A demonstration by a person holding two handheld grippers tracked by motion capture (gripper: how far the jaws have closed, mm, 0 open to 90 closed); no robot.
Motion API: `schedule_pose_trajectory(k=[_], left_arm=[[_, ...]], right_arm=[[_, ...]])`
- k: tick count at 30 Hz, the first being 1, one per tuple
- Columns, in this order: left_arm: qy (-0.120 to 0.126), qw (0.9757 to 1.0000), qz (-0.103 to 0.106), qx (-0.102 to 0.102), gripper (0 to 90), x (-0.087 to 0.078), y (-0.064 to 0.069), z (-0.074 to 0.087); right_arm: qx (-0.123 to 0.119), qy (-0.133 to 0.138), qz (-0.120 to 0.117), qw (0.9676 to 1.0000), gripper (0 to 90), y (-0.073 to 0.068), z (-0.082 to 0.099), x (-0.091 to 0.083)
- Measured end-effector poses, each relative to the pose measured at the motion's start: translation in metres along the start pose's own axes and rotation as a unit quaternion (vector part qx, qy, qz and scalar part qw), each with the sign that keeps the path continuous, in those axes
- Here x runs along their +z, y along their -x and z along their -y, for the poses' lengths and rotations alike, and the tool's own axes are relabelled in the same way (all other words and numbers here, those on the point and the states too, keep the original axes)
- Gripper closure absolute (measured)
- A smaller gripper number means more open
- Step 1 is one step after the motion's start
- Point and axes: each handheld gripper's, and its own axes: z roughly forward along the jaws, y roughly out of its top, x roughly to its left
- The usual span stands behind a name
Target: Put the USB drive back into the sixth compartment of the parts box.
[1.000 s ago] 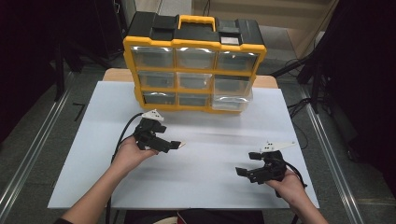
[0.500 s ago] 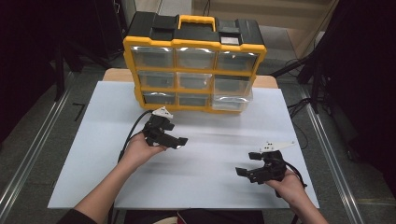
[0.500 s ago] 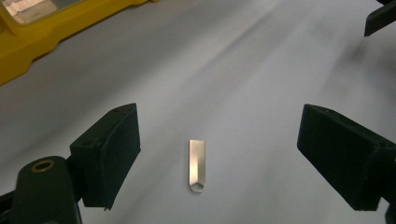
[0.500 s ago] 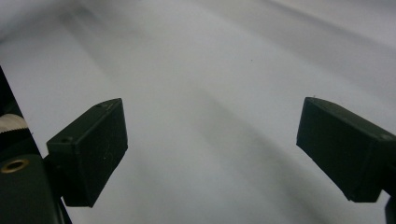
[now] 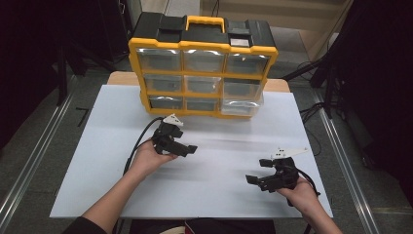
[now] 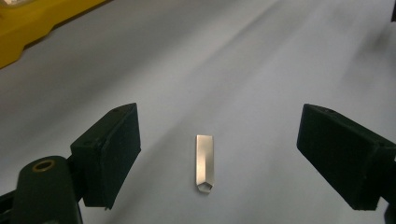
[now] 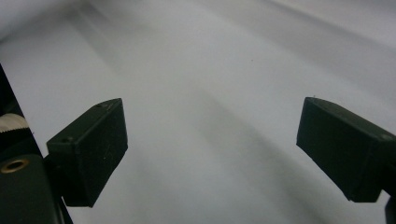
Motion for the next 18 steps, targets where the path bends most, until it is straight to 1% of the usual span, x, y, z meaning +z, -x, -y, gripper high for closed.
schedule_pose_trajectory(k=[1,5,8,13,18], left_arm=[[-0.001,1.0,-0.002,0.002,14.9,0.001,0.0,0.001],[-0.004,1.0,-0.004,-0.003,16.1,0.003,-0.001,0.005],[-0.008,1.0,-0.006,-0.001,17.4,0.005,-0.001,0.007],[-0.024,0.9997,-0.008,0.006,17.6,0.011,-0.001,0.01],[-0.041,0.9989,-0.015,0.015,17.6,0.017,0.001,0.012]], right_arm=[[0.0,-0.001,0.0,1.0,7.3,0.0,0.0,0.0],[-0.002,-0.001,0.0,1.0,7.3,0.0,0.0,0.0],[-0.001,-0.002,0.0,1.0,7.3,0.0,0.0,0.0],[-0.002,-0.004,0.0,1.0,7.3,0.0,0.0,0.0],[-0.001,-0.002,0.001,1.0,7.3,0.0,0.0,0.0]])
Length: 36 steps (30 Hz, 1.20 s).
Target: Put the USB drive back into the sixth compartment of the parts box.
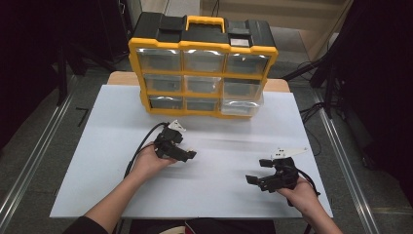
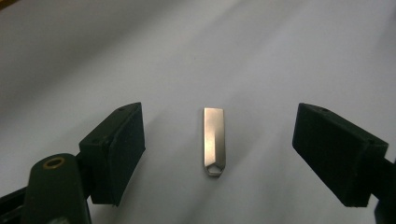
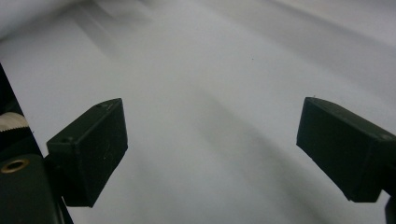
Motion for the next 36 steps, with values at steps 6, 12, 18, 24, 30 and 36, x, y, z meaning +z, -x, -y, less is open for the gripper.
schedule_pose_trajectory(k=[6,12,18,24,30,36], left_arm=[[-0.021,0.9995,-0.016,0.019,18.8,0.006,0.002,0.002],[-0.017,0.9976,-0.055,0.04,35.2,0.005,0.007,0.005],[-0.021,0.9961,-0.069,0.051,48.1,0.005,0.016,0.005],[-0.03,0.9963,-0.067,0.046,68.4,0.004,0.02,0.003],[-0.029,0.998,-0.052,0.019,79.5,0.003,0.013,0.003],[-0.028,0.9991,-0.03,-0.006,79.9,0.001,0.007,0.002]], right_arm=[[0.0,0.0,-0.001,1.0,7.3,0.0,0.0,0.0],[0.0,-0.002,0.0,1.0,7.3,0.0,0.0,0.0],[-0.001,0.0,0.002,1.0,7.3,0.0,0.0,0.0],[-0.003,-0.002,0.003,1.0,7.3,0.0,0.0,0.0],[-0.005,-0.002,0.003,1.0,7.3,0.0,0.0,0.0],[-0.006,-0.002,0.003,1.0,7.4,-0.001,0.0,-0.001]])
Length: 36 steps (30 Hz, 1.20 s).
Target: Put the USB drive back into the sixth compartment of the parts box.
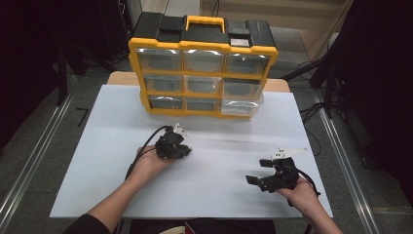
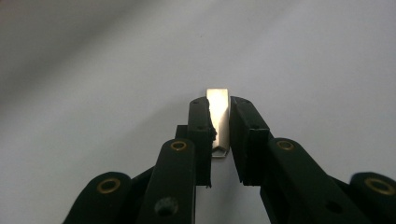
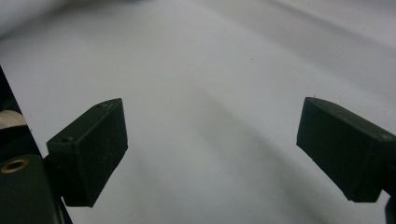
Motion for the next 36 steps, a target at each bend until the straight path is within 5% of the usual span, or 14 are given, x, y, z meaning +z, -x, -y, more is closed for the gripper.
schedule_pose_trajectory(k=[14,36], left_arm=[[0.011,0.9992,0.012,-0.037,79.8,-0.01,-0.01,0.0],[0.028,0.9986,0.028,-0.035,79.7,-0.036,-0.012,-0.013]], right_arm=[[-0.001,-0.001,-0.001,1.0,7.3,0.0,0.0,0.0],[0.002,-0.002,-0.002,1.0,7.3,0.0,0.0,0.001]])
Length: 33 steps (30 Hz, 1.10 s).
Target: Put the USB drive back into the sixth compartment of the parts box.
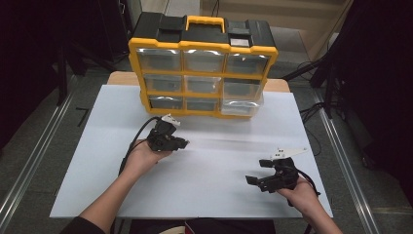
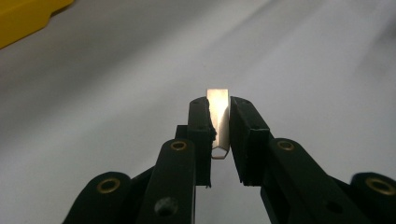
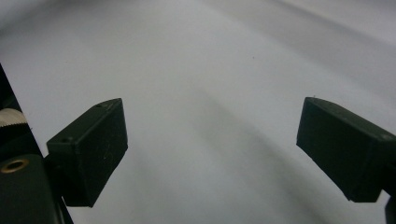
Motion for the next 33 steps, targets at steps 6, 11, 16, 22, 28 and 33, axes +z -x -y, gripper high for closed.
schedule_pose_trajectory(k=[6,11,16,22,28,33], left_arm=[[0.0,1.0,0.002,0.007,79.7,-0.01,0.002,-0.008],[0.004,0.9999,0.016,-0.002,79.7,-0.021,0.001,-0.015],[-0.003,0.9997,0.025,-0.003,79.7,-0.025,0.001,-0.024],[0.002,0.9994,0.035,-0.004,79.7,-0.036,0.001,-0.039],[0.015,0.999,0.042,-0.002,79.7,-0.05,0.0,-0.055],[0.013,0.999,0.042,0.008,79.7,-0.057,0.003,-0.065]], right_arm=[[-0.001,0.0,-0.001,1.0,7.3,0.001,0.0,0.0],[0.001,0.005,0.001,1.0,7.3,0.001,0.0,-0.002],[0.0,0.005,0.0,1.0,7.3,0.0,0.0,-0.001],[-0.003,0.006,-0.003,1.0,7.3,0.0,0.0,-0.002],[-0.001,0.007,-0.003,1.0,7.3,0.0,0.0,-0.002],[-0.001,0.007,-0.003,1.0,7.3,0.0,0.0,-0.002]])
